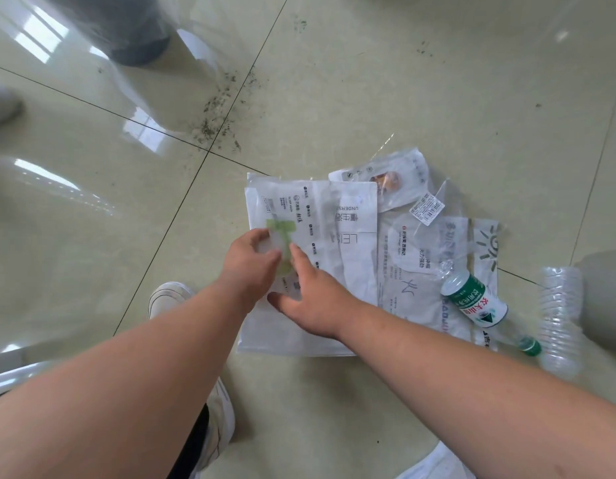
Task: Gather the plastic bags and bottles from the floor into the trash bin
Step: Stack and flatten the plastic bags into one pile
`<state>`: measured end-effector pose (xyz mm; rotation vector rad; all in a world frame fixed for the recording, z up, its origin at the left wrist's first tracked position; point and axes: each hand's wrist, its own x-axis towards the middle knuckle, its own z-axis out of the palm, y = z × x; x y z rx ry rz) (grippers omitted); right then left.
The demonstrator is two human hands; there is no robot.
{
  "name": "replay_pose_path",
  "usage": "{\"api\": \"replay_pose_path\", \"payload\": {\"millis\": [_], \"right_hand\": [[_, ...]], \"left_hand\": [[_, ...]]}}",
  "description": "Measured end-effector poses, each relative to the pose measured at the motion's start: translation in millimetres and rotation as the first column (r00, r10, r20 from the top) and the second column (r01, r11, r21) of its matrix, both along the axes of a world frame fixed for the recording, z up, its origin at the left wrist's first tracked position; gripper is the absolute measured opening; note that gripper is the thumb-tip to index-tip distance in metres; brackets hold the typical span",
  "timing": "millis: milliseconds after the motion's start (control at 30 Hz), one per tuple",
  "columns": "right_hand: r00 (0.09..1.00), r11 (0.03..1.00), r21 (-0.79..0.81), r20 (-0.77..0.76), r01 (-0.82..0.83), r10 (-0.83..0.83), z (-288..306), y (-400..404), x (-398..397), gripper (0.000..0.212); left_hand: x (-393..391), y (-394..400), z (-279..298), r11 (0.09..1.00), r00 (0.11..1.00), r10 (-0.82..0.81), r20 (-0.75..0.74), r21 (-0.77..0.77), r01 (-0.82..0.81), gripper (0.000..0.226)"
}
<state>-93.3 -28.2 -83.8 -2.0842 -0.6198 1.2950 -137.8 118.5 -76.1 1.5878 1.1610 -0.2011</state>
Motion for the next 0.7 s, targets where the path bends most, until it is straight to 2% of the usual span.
{"api": "replay_pose_path", "payload": {"millis": [100,167,233,300,367,433,533,600,700], "right_hand": [[1.000,1.000,0.021,-0.014,-0.002,0.002,-7,-8,5,0.096],[0.994,1.000,-0.003,0.110,0.030,-0.029,-14,-17,28,0.086],[0.953,0.989,-0.083,0.290,0.120,-0.092,-25,-31,62,0.081],[0.885,0.961,-0.177,0.451,0.214,-0.114,-37,-48,100,0.082],[0.859,0.923,-0.293,0.507,0.250,-0.072,-47,-62,133,0.089],[0.873,0.883,-0.418,0.487,0.214,0.019,-53,-74,159,0.100],[0.918,0.843,-0.531,0.370,0.086,0.140,-58,-79,178,0.112],[0.918,0.835,-0.546,0.364,0.074,0.157,-62,-77,178,0.112],[0.866,0.811,-0.566,0.470,0.147,0.170,-57,-71,169,0.098]], "left_hand": [[-4,4,-8,0.993,0.998,-0.018,-0.068,0.117,0.026,0.046],[-6,6,-11,0.991,0.997,-0.030,-0.068,0.131,0.038,0.054],[-7,10,-11,0.991,0.997,-0.044,-0.061,0.125,0.051,0.072],[-7,12,-7,0.996,0.998,-0.023,-0.061,0.089,0.028,0.092],[-7,11,-2,0.997,0.998,-0.024,-0.063,0.078,0.029,0.100],[-8,8,-3,0.994,0.994,-0.063,-0.094,0.083,0.071,0.096],[-12,7,-17,0.991,0.986,-0.106,-0.129,0.063,0.115,0.066],[-16,9,-21,0.993,0.986,-0.105,-0.126,0.040,0.110,0.049],[-17,11,-23,0.992,0.987,-0.119,-0.107,0.034,0.124,0.049]]}}
